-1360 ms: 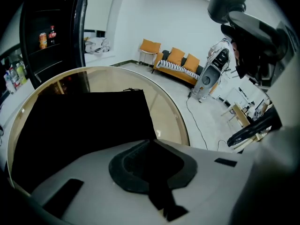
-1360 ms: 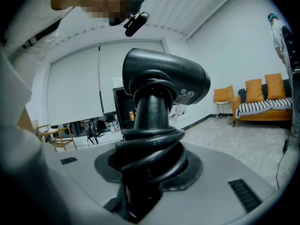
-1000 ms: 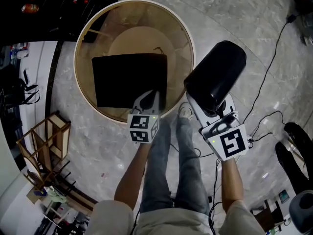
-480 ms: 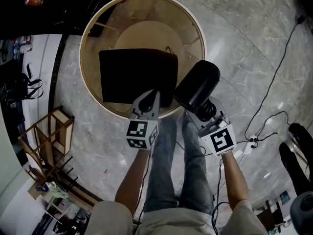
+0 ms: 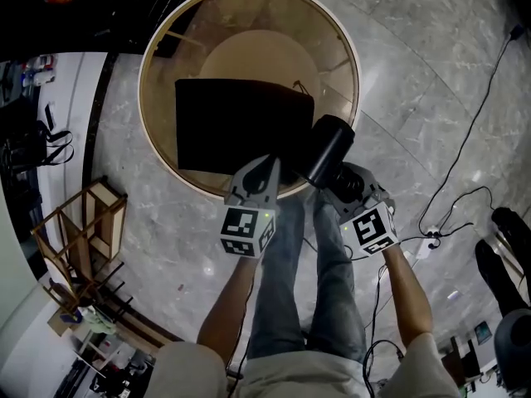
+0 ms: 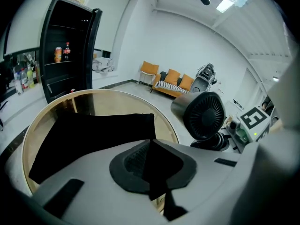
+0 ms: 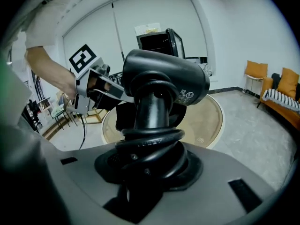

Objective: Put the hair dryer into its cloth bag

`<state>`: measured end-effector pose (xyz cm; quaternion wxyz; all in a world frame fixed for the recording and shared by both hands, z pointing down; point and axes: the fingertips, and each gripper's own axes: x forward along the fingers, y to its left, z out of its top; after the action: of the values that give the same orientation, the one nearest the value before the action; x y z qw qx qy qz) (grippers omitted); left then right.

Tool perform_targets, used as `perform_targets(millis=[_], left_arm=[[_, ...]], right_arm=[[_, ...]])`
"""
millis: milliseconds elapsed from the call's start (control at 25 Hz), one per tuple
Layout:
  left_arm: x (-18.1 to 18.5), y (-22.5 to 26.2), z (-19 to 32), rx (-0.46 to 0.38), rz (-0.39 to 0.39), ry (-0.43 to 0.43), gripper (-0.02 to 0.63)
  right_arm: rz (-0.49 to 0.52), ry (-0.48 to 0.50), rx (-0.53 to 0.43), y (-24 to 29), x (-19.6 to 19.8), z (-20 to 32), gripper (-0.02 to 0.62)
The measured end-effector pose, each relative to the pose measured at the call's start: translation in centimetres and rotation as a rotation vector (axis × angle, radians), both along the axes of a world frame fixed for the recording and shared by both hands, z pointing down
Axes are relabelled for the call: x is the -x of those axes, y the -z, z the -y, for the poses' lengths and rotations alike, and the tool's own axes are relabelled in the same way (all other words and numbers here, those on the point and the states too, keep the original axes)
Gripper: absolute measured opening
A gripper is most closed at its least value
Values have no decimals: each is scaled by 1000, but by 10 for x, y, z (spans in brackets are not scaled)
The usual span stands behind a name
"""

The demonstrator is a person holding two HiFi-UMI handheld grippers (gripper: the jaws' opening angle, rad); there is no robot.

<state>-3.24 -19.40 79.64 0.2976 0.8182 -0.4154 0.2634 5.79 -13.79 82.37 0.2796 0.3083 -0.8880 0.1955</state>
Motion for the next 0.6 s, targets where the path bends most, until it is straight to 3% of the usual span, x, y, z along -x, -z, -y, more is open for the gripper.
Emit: perform_targets(millis=[600], left_arm=[[4, 16, -6, -9, -45, -21, 38]], right_arm=[[-323, 295, 78, -39, -2, -16, 179]])
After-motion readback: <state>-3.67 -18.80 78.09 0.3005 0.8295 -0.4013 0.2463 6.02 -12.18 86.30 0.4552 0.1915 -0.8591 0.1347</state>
